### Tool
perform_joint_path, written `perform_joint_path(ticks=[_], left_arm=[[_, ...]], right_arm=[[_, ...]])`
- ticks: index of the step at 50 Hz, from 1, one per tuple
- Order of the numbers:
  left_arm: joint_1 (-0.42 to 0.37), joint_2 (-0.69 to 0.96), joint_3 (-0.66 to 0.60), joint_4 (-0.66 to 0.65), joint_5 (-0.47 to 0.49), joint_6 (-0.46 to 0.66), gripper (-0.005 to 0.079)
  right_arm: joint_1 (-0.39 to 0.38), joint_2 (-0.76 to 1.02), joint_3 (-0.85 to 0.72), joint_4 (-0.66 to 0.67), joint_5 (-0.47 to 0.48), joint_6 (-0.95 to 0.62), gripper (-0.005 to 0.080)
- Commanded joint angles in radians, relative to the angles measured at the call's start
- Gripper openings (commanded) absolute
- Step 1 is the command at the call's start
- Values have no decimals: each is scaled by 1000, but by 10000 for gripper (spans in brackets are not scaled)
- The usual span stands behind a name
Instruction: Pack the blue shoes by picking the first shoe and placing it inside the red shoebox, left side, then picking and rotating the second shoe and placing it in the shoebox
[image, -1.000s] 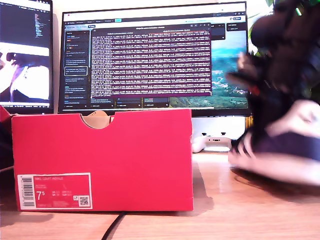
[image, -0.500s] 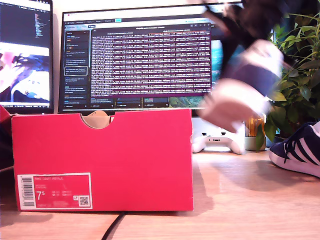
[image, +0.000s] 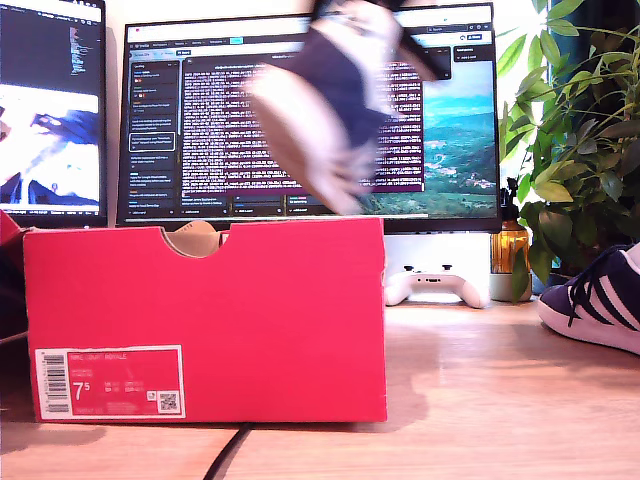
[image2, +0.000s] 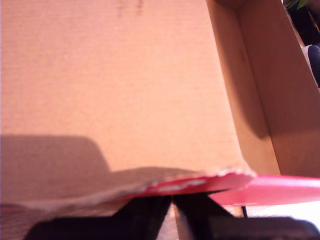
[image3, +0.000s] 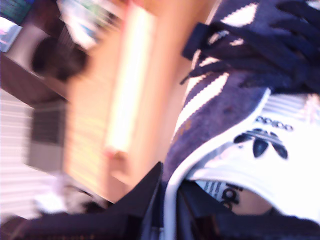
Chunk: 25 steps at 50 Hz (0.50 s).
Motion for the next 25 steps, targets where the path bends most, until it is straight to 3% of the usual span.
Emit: perform_joint_path(ticks=[1,25], left_arm=[[-5,3,-6,3,0,-1,-19],[-5,3,-6,4,0,6,-19]], right_arm=[[14,23,22,61,10,26,-13],[70,195,22,222,80,94,-13]])
